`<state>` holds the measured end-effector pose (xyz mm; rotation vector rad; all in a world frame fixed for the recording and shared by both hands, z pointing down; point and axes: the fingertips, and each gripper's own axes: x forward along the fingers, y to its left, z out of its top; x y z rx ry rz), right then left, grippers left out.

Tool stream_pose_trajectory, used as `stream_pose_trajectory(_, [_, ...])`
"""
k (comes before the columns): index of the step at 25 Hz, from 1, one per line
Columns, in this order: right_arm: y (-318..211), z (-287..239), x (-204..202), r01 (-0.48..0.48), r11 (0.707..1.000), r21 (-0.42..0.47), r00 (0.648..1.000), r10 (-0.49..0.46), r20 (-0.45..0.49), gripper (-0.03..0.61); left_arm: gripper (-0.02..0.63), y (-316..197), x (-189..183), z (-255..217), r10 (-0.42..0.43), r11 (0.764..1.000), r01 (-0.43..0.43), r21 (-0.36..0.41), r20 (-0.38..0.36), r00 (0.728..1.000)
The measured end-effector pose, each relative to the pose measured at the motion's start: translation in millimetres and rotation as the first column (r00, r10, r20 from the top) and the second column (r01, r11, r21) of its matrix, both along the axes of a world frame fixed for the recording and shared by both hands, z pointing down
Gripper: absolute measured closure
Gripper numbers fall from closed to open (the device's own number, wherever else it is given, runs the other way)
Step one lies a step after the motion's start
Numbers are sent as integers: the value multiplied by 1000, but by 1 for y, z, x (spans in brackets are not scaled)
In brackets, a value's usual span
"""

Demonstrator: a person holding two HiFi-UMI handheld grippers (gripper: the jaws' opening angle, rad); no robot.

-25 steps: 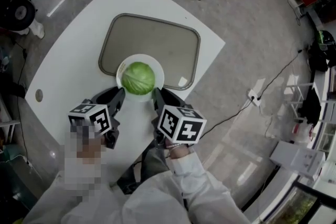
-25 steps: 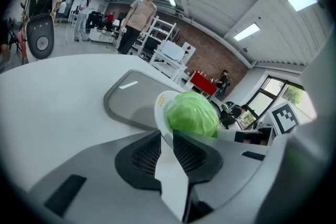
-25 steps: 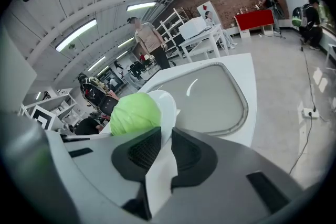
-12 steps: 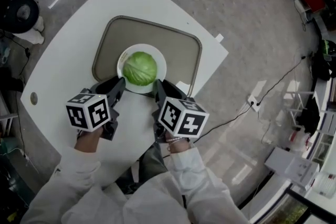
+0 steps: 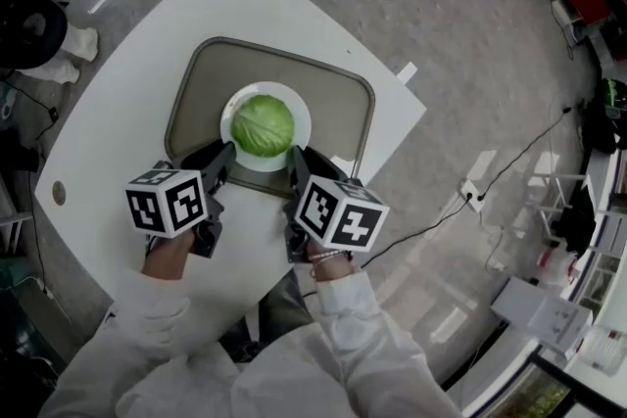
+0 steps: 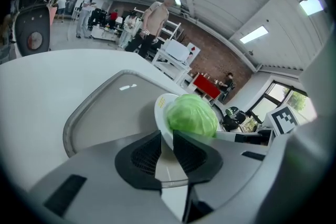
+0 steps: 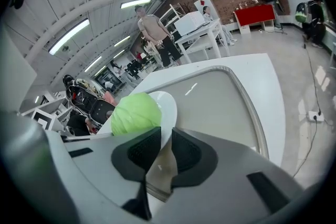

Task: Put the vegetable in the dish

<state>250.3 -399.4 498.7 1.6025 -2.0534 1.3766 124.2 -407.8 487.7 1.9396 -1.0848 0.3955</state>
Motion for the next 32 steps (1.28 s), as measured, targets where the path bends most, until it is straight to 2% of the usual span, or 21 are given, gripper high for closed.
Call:
stream_pose_trajectory(10, [-10,7,2,14,999,-33,1000,-15,-20,509,541,-9,2,11,-7,999,7,-35,4,1000])
stream_pose_trajectory(20, [-9,12,0,12,998,-60,998,-16,-58,508,540,-8,2,16,16,999,-13,-39,85,996])
stream_pose_trajectory(27, [-10,16,-3,47,997,-54,994,-52,-92,508,540,-10,2,19,49,999,-47,-18,174,984])
stream_pose_trajectory(32, [-13,15,0,65,997,-44,990,-70,-123,508,539,-13,2,19,61,998,-61,-5,184,981])
